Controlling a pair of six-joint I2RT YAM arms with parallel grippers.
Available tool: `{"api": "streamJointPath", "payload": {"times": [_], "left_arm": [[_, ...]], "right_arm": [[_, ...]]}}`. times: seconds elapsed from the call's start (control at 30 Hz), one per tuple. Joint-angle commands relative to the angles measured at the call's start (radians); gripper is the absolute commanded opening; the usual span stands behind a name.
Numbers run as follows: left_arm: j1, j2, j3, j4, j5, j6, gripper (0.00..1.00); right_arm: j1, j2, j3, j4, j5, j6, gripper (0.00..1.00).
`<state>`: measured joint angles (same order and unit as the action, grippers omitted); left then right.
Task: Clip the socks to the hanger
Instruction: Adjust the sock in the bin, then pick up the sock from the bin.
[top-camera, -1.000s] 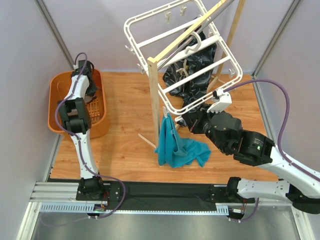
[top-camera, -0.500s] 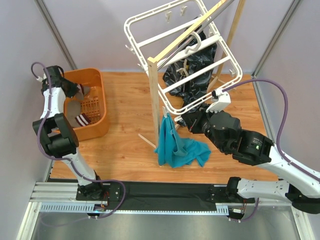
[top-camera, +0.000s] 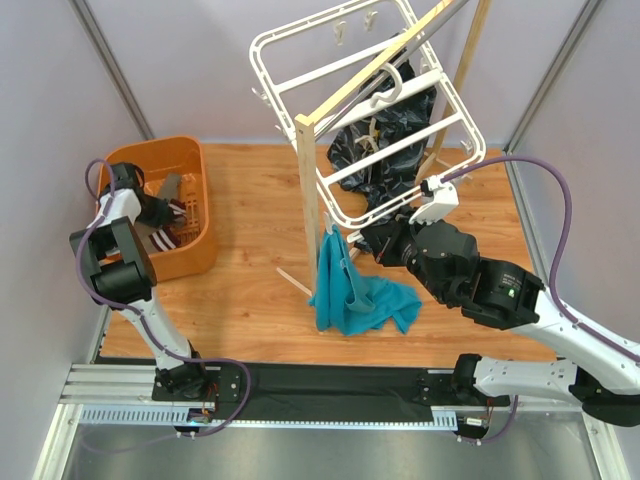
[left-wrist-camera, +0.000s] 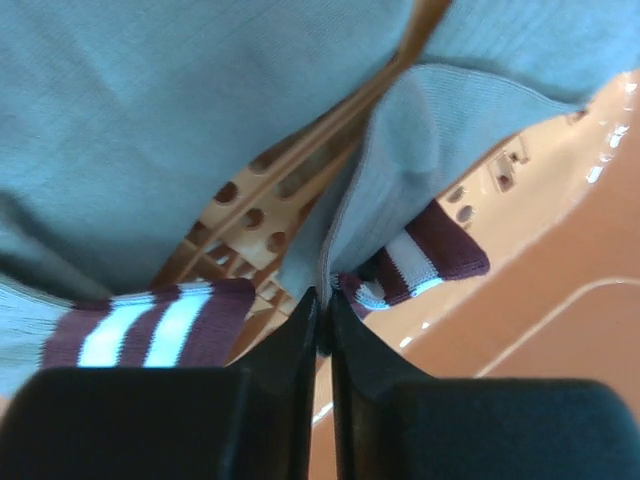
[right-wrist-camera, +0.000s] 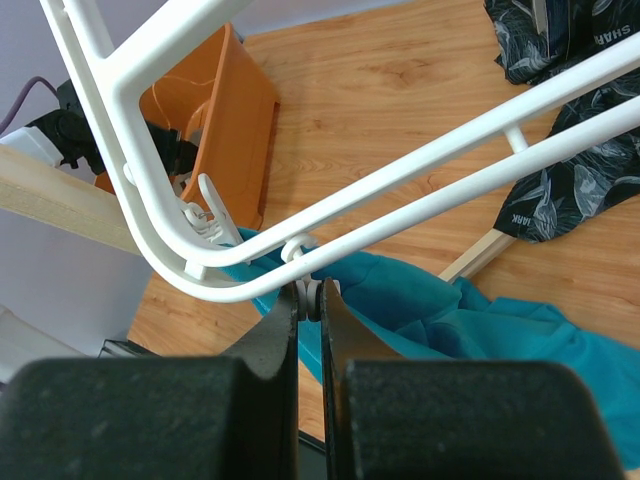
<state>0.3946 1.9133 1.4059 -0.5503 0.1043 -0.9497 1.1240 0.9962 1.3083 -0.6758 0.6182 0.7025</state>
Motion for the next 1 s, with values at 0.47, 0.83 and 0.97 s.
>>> {"api": "streamJointPath", "payload": {"times": [0.47,0.83,0.97], "left_arm": [[0.015,-0.174,0.008,0.012,-0.023,0.328,0.41],[-0.002,-0.011,0.175,-0.045,0.141,0.394,0.45],[-0.01,0.01,0.196,-0.039,0.127,0.448,0.46]], "right_arm": [[-0.02,0.018,0.006,-0.041,-0.058,-0.014,0.0],[-0.026,0.005,-0.003,-0.042,-0.058,-0.011,0.0],[-0.024,0.004,-0.003,-0.042,-0.057,-0.011,0.0]]}}
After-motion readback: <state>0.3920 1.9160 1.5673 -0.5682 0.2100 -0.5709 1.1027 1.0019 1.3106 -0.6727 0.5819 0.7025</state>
